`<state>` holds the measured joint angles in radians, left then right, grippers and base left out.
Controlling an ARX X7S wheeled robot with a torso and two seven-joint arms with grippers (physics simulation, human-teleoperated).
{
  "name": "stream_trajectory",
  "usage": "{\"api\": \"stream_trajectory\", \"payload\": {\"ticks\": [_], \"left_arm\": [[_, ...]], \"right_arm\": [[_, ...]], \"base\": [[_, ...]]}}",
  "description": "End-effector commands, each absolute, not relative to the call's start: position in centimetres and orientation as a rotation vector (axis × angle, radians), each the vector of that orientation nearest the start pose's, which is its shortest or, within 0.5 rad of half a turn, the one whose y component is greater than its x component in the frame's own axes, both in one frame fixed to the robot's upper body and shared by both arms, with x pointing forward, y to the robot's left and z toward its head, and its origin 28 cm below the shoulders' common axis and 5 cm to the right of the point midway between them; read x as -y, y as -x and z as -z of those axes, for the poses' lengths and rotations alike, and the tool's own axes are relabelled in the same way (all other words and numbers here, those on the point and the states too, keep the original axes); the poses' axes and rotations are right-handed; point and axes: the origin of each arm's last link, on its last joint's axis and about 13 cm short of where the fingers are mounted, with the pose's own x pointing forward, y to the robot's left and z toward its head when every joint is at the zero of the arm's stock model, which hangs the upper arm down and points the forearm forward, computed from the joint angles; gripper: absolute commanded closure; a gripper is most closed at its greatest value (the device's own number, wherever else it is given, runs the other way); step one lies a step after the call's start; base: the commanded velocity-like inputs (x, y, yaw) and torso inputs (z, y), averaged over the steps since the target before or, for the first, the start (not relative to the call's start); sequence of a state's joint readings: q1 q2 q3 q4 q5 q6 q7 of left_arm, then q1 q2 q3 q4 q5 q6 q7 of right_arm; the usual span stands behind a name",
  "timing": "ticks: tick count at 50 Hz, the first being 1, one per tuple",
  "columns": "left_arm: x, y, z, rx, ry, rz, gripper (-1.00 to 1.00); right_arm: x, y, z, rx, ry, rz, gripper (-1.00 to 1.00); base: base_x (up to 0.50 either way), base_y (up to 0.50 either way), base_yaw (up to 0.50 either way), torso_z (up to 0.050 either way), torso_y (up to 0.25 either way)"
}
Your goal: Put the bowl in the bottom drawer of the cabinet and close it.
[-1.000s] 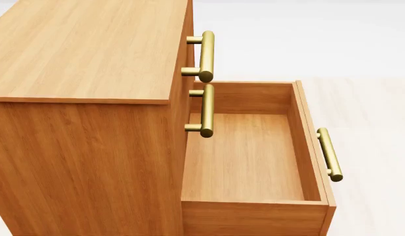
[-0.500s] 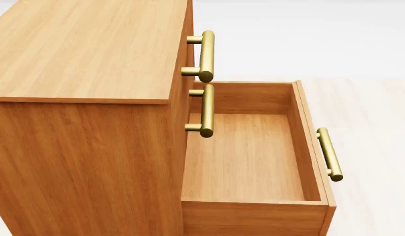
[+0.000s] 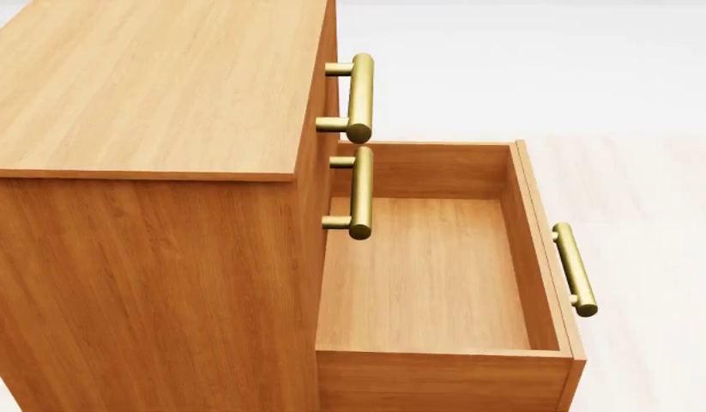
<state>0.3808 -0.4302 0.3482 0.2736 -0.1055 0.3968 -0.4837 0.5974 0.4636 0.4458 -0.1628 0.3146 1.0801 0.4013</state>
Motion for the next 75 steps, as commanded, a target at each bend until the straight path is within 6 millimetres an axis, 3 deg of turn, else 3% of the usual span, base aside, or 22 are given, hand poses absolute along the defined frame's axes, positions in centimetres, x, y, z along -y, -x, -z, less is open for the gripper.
{"api": "stream_trajectory", "payload": {"ticks": [1,28,39,44,46,53,75], "left_arm": [[-21.7,-11.0,-2.6,0.203,-0.051,-0.001,-1.00],[-21.6,-11.1,-2.6,0.199,-0.057,-0.002,-1.00],[-21.7,-10.9,-3.5,0.199,-0.053,-0.004,-1.00],[-21.7,-10.9,-2.8,0.201,-0.055,-0.003,-1.00],[-21.7,-10.8,-3.6,0.201,-0.053,-0.003,-1.00],[-21.7,-10.8,-3.0,0.202,-0.054,-0.003,-1.00],[-21.7,-10.8,-3.4,0.204,-0.053,0.000,-1.00]], "right_arm": [[26.8,-27.0,-20.9,-0.122,-0.058,0.745,1.00],[26.8,-29.9,-23.8,-0.102,-0.001,0.722,1.00],[26.0,-31.5,-24.4,-0.113,0.026,0.681,1.00],[25.9,-32.1,-25.3,-0.107,0.034,0.668,1.00],[25.7,-32.4,-25.4,-0.108,0.032,0.662,1.00],[25.0,-33.7,-26.2,-0.109,0.041,0.634,1.00],[23.2,-36.5,-26.3,-0.132,0.101,0.567,1.00]], "base": [[0.00,0.00,0.00,0.000,0.000],[0.00,0.00,0.00,0.000,0.000],[0.00,0.00,0.00,0.000,0.000],[0.00,0.00,0.00,0.000,0.002],[0.00,0.00,0.00,0.000,0.000],[0.00,0.00,0.00,0.000,0.000],[0.00,0.00,0.00,0.000,0.000]]}}
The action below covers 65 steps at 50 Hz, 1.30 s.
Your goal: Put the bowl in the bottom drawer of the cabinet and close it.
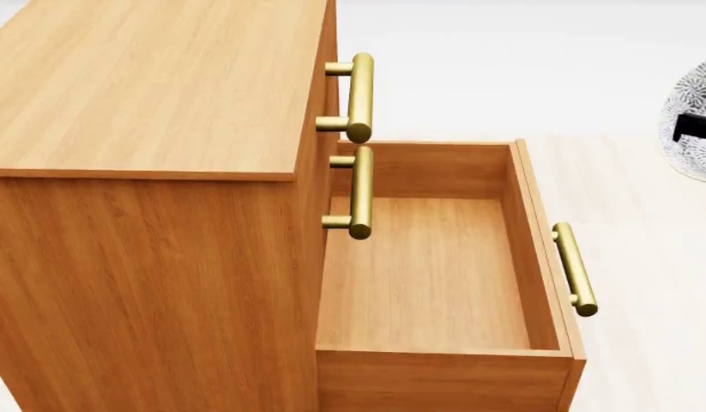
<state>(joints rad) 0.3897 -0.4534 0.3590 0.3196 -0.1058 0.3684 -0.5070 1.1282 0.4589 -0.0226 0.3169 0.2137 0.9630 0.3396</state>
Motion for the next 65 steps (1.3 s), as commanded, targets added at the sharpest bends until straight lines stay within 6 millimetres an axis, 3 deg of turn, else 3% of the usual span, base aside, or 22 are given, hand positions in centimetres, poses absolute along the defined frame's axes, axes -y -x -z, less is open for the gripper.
{"api": "stream_trajectory", "payload": {"ticks": [1,42,65], "left_arm": [[-21.7,-10.8,-3.5,0.204,-0.052,0.000,-1.00],[-21.6,-10.9,-3.3,0.202,-0.057,-0.003,-1.00],[-21.6,-10.8,-2.9,0.202,-0.055,-0.003,-1.00]], "right_arm": [[23.2,-36.5,-26.3,-0.133,0.100,0.559,1.00],[21.1,-41.6,-27.7,-0.196,0.057,0.448,1.00],[18.4,-42.4,-27.1,-0.228,0.079,0.355,1.00]], "base": [[0.00,0.00,0.00,0.000,0.000],[0.00,0.00,0.00,0.000,0.000],[0.00,0.00,0.00,0.000,0.000]]}}
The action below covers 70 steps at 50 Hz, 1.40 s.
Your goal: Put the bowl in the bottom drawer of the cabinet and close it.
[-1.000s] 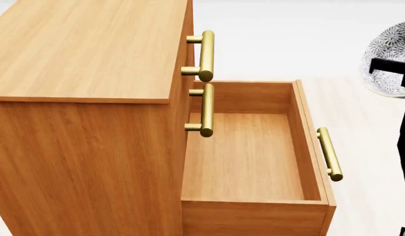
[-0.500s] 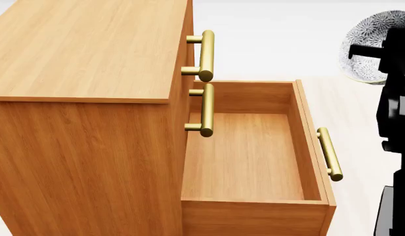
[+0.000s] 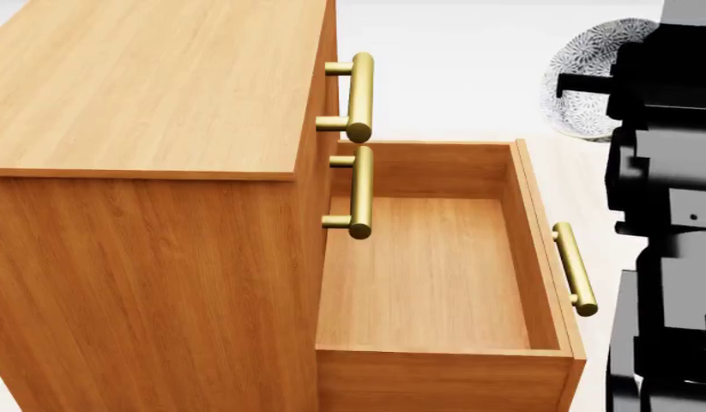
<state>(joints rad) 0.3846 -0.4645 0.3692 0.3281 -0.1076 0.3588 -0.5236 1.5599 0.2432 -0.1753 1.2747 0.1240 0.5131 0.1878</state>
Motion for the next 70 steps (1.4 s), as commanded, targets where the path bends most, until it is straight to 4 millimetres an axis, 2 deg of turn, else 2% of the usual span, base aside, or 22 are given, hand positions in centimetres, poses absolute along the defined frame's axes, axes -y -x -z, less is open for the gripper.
{"api": "stream_trajectory", "payload": {"ticks": [1,6,18,19,23,27,30,31,40,46,48,51,55,57,59,70], "left_arm": [[-21.6,-10.8,-2.9,0.201,-0.055,-0.003,-1.00],[-21.6,-10.8,-3.6,0.202,-0.055,-0.002,-1.00],[-21.7,-10.9,-3.0,0.203,-0.051,-0.002,-1.00],[-21.7,-10.9,-3.6,0.201,-0.048,-0.003,-1.00],[-21.7,-10.9,-2.9,0.202,-0.050,-0.002,-1.00],[-21.7,-10.9,-3.6,0.203,-0.052,-0.002,-1.00],[-21.7,-11.0,-2.8,0.203,-0.052,-0.002,-1.00],[-21.7,-10.9,-3.5,0.203,-0.053,-0.002,-1.00],[-21.6,-10.9,-3.7,0.203,-0.054,-0.002,-1.00],[-21.7,-11.0,-2.9,0.202,-0.054,-0.003,-1.00],[-21.7,-10.9,-3.6,0.203,-0.053,-0.002,-1.00],[-21.7,-11.0,-2.8,0.203,-0.053,-0.002,-1.00],[-21.7,-11.0,-2.7,0.203,-0.052,-0.003,-1.00],[-21.7,-11.0,-3.4,0.203,-0.051,-0.003,-1.00],[-21.7,-11.0,-2.7,0.203,-0.052,-0.003,-1.00],[-21.7,-11.0,-2.6,0.204,-0.052,-0.003,-1.00]], "right_arm": [[18.4,-42.4,-27.1,-0.228,0.080,0.355,1.00],[18.0,-42.4,-26.8,-0.237,0.092,0.351,1.00],[16.6,-42.6,-25.9,-0.256,0.106,0.321,1.00],[16.4,-42.7,-25.9,-0.256,0.107,0.317,1.00],[16.2,-42.7,-25.6,-0.261,0.111,0.305,1.00],[16.0,-42.7,-25.1,-0.270,0.118,0.297,1.00],[15.9,-42.7,-24.9,-0.273,0.122,0.290,1.00],[15.8,-42.7,-24.7,-0.275,0.126,0.281,1.00],[15.4,-42.8,-24.3,-0.281,0.144,0.245,1.00],[15.2,-42.8,-23.8,-0.291,0.151,0.225,1.00],[15.1,-42.8,-23.7,-0.291,0.152,0.221,1.00],[15.0,-42.8,-23.6,-0.293,0.150,0.218,1.00],[14.9,-42.8,-23.3,-0.299,0.148,0.214,1.00],[14.8,-42.8,-23.2,-0.299,0.147,0.211,1.00],[14.7,-42.8,-23.2,-0.300,0.146,0.208,1.00],[14.3,-42.7,-22.9,-0.322,0.086,0.173,1.00]], "base": [[0.00,0.00,0.00,0.000,0.000],[0.00,0.00,0.00,0.000,0.000],[0.00,0.00,0.00,0.000,0.000],[0.00,0.00,0.00,0.000,0.010],[0.00,0.00,0.00,0.000,0.000],[0.00,0.00,0.00,0.000,0.000],[0.00,0.00,0.00,0.000,0.000],[0.00,0.00,0.00,0.000,0.000],[0.00,0.00,0.00,0.000,0.000],[0.00,0.00,0.00,0.000,0.002],[0.00,0.00,0.00,0.000,0.000],[0.00,0.00,0.00,0.000,0.000],[0.00,0.00,0.00,0.000,0.000],[0.00,0.00,0.00,0.000,0.000],[0.00,0.00,0.00,0.000,0.000],[0.00,0.00,0.00,0.000,0.001]]}}
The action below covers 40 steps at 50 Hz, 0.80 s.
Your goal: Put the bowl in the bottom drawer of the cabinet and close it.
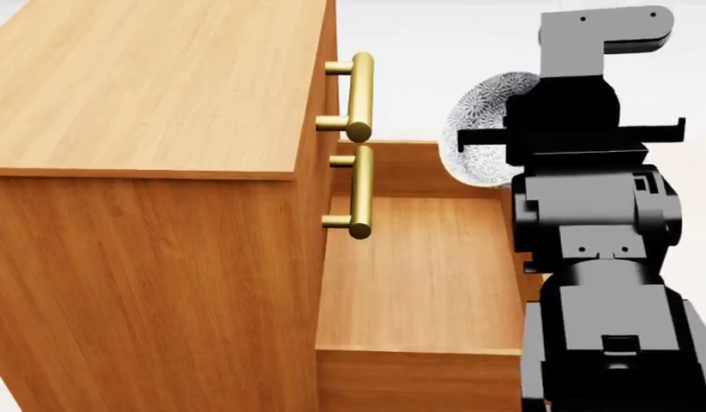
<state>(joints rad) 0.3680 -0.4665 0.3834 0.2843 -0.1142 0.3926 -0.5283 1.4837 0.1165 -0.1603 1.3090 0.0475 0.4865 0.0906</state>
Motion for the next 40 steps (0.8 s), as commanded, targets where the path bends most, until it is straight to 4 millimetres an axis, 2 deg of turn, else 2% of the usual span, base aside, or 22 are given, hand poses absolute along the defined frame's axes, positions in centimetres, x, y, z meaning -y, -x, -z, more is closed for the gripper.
{"api": "stream_trajectory", "payload": {"ticks": [1,40], "left_arm": [[-21.7,-11.0,-2.6,0.203,-0.051,-0.004,-1.00],[-21.7,-11.0,-2.7,0.204,-0.050,-0.007,-1.00]], "right_arm": [[14.3,-42.7,-22.8,-0.321,0.093,0.172,1.00],[13.1,-42.5,-20.6,-0.365,0.078,0.095,1.00]], "base": [[0.00,0.00,0.00,0.000,0.000],[0.00,0.00,0.00,0.000,0.000]]}}
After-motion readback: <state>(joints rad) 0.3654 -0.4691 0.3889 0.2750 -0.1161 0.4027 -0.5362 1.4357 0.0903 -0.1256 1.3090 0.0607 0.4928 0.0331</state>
